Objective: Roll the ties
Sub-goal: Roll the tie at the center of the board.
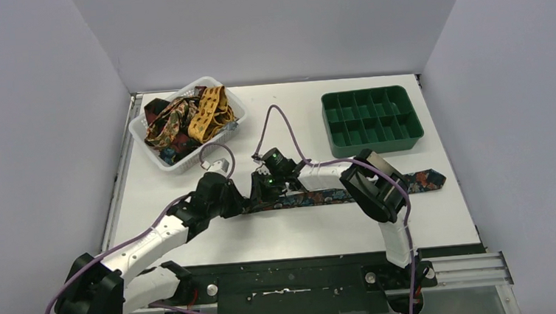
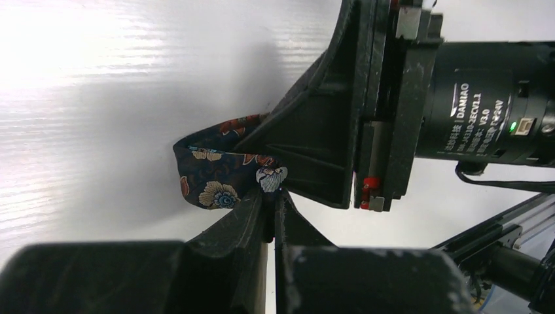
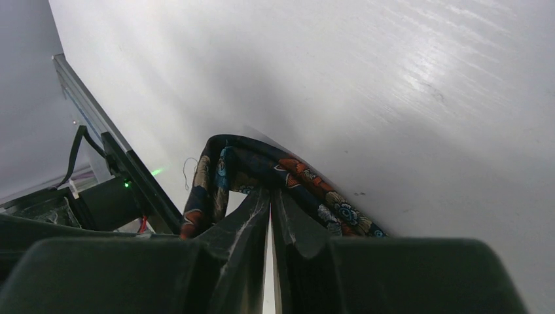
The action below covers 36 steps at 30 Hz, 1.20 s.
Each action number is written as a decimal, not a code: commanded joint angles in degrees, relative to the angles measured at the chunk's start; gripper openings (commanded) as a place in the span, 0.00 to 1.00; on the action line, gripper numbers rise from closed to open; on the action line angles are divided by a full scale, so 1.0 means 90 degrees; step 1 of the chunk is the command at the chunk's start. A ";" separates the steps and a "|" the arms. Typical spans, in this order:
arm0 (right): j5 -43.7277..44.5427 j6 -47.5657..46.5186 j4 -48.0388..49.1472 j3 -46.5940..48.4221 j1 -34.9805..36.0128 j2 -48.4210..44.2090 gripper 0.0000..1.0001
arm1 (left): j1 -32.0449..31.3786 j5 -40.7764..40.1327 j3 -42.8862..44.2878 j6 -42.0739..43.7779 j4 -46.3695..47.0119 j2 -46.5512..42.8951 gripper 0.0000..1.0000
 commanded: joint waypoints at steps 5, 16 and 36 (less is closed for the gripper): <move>0.0299 0.0371 0.0864 -0.0678 -0.0257 -0.1237 0.12 | -0.0224 -0.0318 0.0220 -0.0141 0.0474 0.0130 0.00; 0.1823 0.0181 -0.0033 -0.1540 -0.0699 -0.2392 0.17 | -0.0357 -0.0218 0.0418 -0.0163 0.0865 0.0680 0.00; 0.1973 -0.0198 -0.0313 -0.1654 -0.1011 -0.2723 0.21 | -0.0861 -0.0378 0.0981 -0.0496 0.1320 0.2120 0.00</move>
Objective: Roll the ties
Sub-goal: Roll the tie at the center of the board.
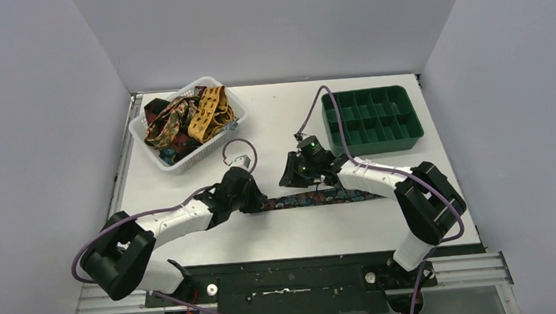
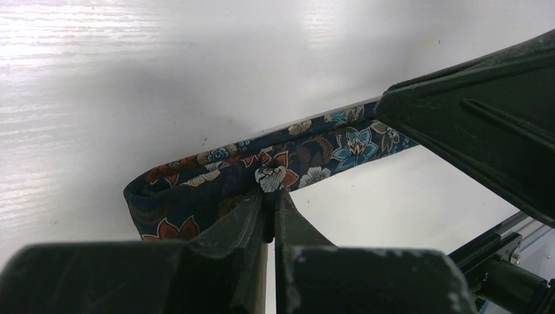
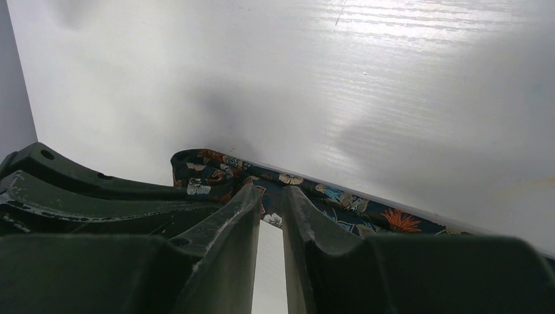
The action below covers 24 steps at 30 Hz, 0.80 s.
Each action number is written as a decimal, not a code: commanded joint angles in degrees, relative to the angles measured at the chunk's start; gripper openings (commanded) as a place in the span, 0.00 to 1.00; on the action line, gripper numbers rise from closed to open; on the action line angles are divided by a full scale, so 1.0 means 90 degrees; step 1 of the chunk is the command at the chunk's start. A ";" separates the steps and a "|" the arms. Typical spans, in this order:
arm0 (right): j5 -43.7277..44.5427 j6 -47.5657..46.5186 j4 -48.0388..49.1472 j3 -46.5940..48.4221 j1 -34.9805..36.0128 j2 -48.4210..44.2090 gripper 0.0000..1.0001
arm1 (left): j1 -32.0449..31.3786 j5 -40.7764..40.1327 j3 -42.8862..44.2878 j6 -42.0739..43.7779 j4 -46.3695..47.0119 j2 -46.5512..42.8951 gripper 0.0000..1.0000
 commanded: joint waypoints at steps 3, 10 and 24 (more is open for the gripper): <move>0.0021 -0.0147 0.0095 -0.0024 -0.0054 -0.0239 0.22 | -0.0068 -0.0191 0.0445 -0.0081 0.0128 0.0331 0.00; -0.0047 -0.0210 0.0103 -0.0014 -0.0069 -0.0234 0.29 | -0.0097 -0.0014 0.0400 -0.0241 0.0391 0.0421 0.18; -0.0604 -0.0050 0.0457 -0.0155 -0.0312 -0.0314 0.35 | -0.0089 0.0401 0.0458 -0.0027 0.0100 -0.0574 0.44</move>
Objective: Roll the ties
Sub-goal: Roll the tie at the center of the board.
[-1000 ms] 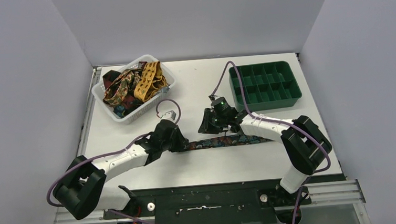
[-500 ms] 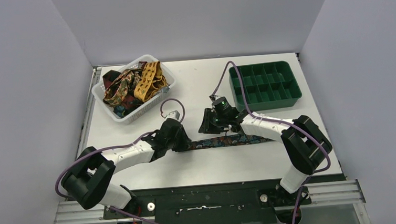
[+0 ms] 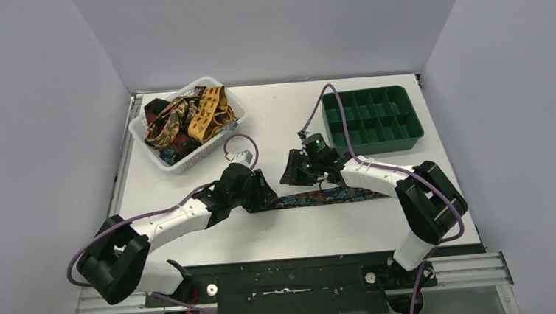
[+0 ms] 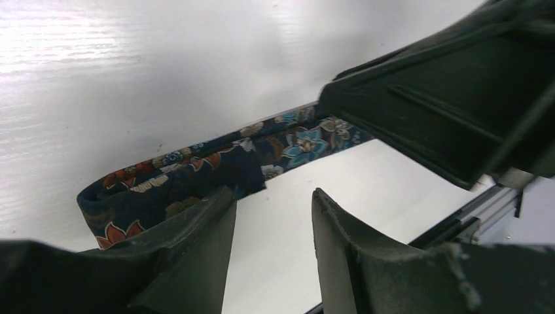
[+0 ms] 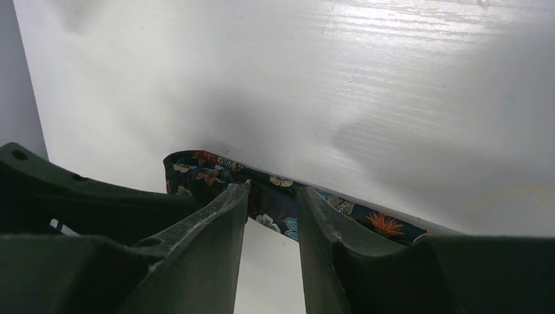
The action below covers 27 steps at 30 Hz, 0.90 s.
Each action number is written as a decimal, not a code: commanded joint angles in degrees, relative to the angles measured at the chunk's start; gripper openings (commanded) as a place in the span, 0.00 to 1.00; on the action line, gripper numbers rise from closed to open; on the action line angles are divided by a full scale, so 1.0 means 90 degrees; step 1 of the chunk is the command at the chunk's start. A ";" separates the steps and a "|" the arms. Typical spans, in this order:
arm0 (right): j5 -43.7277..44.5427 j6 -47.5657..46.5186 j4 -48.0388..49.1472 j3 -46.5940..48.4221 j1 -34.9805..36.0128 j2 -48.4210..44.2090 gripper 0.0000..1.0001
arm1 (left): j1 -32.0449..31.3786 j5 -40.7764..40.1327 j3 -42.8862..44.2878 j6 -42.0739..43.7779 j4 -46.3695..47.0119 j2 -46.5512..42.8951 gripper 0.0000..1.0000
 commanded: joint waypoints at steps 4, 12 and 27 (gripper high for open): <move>-0.1010 0.0304 0.1049 -0.0262 -0.0087 -0.0229 0.47 | 0.0018 -0.0009 0.0055 0.0089 -0.0096 -0.1090 0.46; -0.1956 0.0626 0.1793 -0.0301 0.0094 0.0305 0.51 | 0.0590 -0.0243 -0.0511 -0.0129 -0.0674 -0.1938 0.49; -0.1933 0.0451 0.1309 -0.0090 0.0305 0.0793 0.37 | 0.1607 0.1037 -0.1532 -0.0083 0.0386 -0.2077 0.52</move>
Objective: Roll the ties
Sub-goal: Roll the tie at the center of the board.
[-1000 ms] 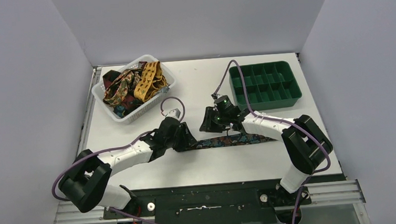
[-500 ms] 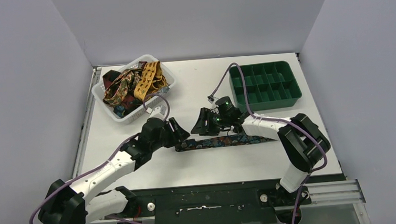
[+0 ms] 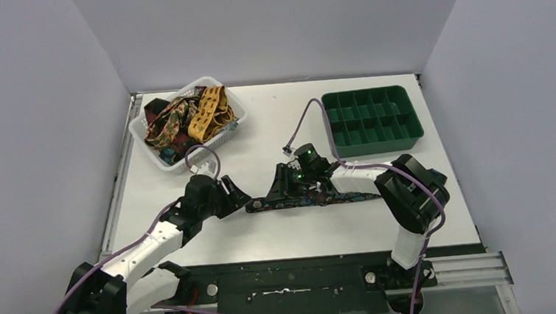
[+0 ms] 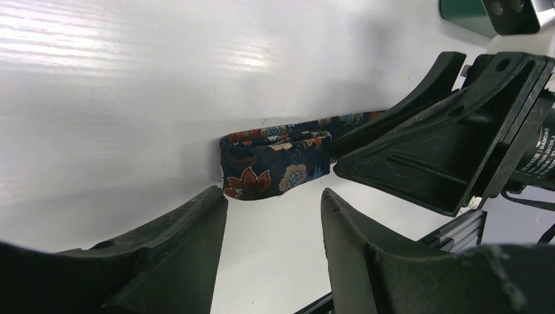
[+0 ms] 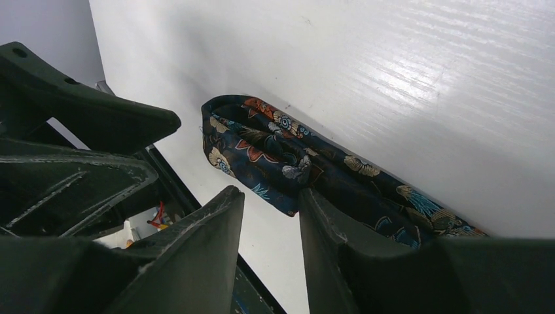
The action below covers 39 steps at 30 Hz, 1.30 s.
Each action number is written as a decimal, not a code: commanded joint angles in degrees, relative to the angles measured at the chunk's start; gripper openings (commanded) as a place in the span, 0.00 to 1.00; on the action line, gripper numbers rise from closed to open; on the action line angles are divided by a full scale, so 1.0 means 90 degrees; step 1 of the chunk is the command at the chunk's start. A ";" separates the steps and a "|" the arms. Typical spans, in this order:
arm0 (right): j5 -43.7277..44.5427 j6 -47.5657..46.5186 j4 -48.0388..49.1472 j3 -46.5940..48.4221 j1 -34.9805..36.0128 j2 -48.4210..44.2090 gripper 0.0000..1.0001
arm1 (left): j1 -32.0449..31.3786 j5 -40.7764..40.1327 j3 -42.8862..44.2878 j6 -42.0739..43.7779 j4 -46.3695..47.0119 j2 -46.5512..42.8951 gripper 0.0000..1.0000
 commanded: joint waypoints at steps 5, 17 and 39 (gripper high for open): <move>0.0165 -0.0117 -0.0171 0.0265 0.0037 0.0031 0.32 | 0.0103 0.0625 -0.0283 0.0083 0.1065 0.0414 0.52; 0.0322 -0.0348 -0.0591 0.0545 0.0037 0.0193 0.30 | 0.0133 0.0508 -0.0224 0.0268 0.1426 0.1162 0.48; 0.0926 -0.2468 -0.1163 0.1180 0.0124 -0.0111 0.51 | 0.0124 0.0409 -0.0146 0.0969 0.1062 0.1654 0.32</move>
